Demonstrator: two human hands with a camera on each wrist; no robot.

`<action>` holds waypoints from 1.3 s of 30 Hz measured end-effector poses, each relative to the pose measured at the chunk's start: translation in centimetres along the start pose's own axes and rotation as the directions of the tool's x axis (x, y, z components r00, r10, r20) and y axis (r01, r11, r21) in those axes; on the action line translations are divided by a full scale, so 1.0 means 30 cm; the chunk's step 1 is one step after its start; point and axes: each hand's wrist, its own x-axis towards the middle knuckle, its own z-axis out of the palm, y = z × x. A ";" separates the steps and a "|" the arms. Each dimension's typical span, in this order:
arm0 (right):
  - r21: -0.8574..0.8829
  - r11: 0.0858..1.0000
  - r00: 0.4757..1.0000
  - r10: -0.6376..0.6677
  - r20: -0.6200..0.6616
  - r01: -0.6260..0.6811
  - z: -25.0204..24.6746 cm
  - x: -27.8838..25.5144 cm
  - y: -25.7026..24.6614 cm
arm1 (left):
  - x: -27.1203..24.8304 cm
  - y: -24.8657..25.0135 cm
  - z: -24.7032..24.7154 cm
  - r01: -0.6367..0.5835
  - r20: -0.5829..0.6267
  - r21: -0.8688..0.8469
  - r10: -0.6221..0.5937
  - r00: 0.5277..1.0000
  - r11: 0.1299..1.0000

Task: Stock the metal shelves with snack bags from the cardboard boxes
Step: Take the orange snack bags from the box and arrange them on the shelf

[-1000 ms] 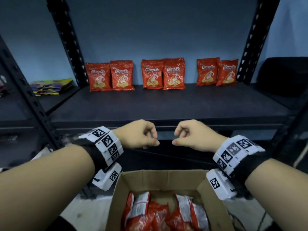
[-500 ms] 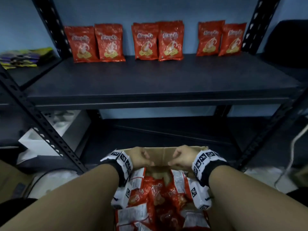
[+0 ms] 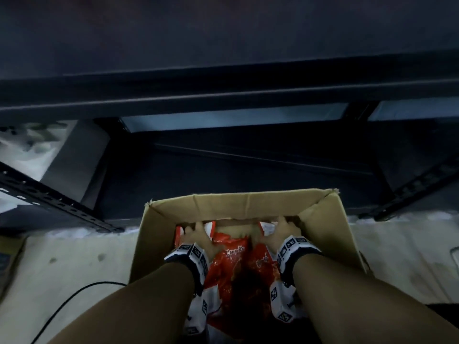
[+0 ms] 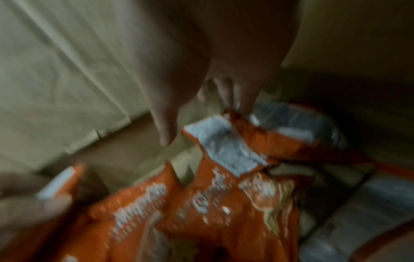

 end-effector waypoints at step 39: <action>-0.600 0.565 0.816 -0.489 0.309 0.566 -0.650 -0.655 -0.367 | -0.495 0.159 -0.691 -0.502 0.195 0.477 0.470 0.861 0.722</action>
